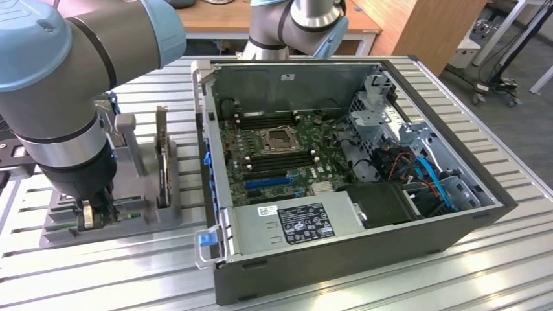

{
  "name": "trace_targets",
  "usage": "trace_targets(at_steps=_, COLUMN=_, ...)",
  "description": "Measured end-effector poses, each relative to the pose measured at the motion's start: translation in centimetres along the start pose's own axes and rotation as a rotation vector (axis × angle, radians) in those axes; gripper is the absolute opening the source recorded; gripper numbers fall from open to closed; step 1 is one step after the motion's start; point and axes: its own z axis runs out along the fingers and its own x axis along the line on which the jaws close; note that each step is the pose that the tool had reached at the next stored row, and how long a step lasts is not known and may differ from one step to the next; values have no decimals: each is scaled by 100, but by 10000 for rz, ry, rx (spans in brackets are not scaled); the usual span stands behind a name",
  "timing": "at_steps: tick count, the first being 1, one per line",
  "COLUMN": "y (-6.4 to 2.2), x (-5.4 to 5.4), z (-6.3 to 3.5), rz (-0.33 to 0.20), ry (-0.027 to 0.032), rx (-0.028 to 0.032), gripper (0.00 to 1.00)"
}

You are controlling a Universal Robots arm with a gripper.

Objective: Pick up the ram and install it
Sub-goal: 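Pick up the ram and move it above insertion slot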

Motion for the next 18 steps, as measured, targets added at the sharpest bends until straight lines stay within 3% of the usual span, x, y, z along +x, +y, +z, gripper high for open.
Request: trace_targets(at_steps=18, y=15, x=-8, z=-319, rz=1, ry=0, rx=0, gripper=12)
